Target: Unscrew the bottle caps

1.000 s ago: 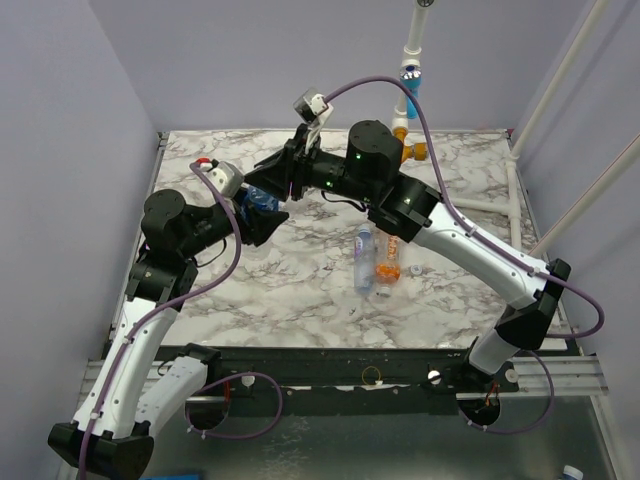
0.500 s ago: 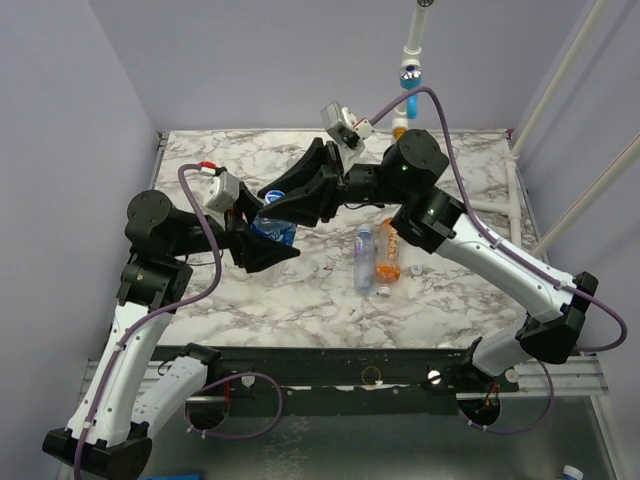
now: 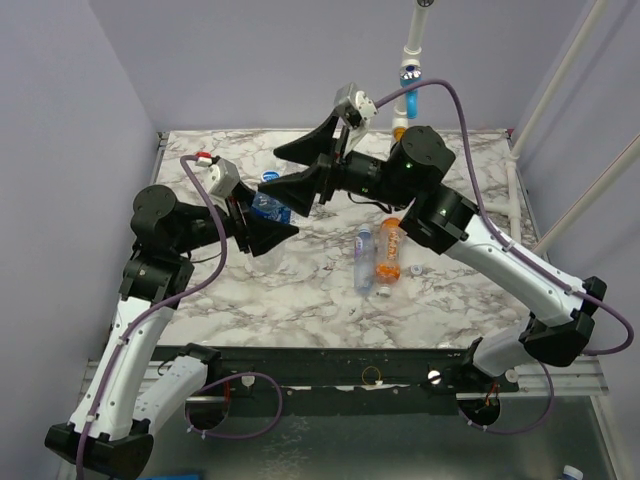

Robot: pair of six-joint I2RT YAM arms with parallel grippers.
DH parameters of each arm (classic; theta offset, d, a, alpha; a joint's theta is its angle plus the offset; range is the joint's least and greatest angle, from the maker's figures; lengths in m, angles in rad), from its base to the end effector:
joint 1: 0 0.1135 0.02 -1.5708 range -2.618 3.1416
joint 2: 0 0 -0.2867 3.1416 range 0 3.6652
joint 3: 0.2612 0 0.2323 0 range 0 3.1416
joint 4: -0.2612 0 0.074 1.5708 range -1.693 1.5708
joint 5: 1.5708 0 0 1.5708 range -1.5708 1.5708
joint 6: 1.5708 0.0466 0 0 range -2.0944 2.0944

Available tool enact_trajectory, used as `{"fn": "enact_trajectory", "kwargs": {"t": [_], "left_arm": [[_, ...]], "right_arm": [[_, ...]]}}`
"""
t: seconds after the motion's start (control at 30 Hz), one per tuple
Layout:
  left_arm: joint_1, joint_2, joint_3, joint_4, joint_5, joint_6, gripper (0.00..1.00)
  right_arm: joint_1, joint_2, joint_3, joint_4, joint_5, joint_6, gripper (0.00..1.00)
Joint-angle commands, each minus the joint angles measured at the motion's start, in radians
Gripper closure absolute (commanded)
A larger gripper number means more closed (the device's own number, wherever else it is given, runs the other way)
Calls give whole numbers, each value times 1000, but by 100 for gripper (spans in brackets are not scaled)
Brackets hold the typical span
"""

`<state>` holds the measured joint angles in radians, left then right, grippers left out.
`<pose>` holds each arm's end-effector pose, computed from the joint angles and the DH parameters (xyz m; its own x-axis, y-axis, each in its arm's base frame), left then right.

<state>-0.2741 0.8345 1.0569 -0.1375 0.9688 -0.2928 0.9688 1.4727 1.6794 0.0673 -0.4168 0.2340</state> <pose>0.1178 -0.0730 0.4425 -0.1943 -0.1152 -0.9742 0.9273 0.3025 -0.2207 0.1609 0.2674 0.5351 -0.0769 0.2625 -0.9619 -0.9833 0.1395 0.1167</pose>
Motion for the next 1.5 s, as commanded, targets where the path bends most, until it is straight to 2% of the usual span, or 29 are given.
{"fn": "enact_trajectory", "kwargs": {"t": [0.0, 0.17, 0.43, 0.77, 0.83, 1.0, 1.1, 1.2, 1.37, 1.47], "left_arm": [[6, -8, -17, -44, -268, 129, 90], [6, -8, -23, -47, -337, 171, 92], [5, 6, -23, -57, -355, 176, 92], [5, 7, -19, -64, -360, 180, 92], [5, 5, -17, -63, -360, 179, 93], [4, 1, -18, -66, -348, 178, 93], [6, -3, -15, -65, -301, 163, 93], [6, -6, -8, -66, -193, 134, 93], [6, -3, 13, -63, 71, 47, 92], [5, 10, 31, -61, 168, -24, 92]], "right_arm": [[4, 41, 112, -176, 289, 4, 21], [4, 115, 208, -280, 327, 9, 27], [15, 153, 242, -276, 257, 17, 29], [25, 198, 263, -261, 194, 37, 36], [25, 202, 265, -263, 200, 37, 43], [26, 184, 247, -246, 207, 35, 75], [27, 156, 227, -226, 199, 25, 86], [25, 109, 173, -166, 95, 6, 93], [25, 6, 28, 18, -301, -31, 93], [26, -21, -7, 55, -448, -36, 94]]}}
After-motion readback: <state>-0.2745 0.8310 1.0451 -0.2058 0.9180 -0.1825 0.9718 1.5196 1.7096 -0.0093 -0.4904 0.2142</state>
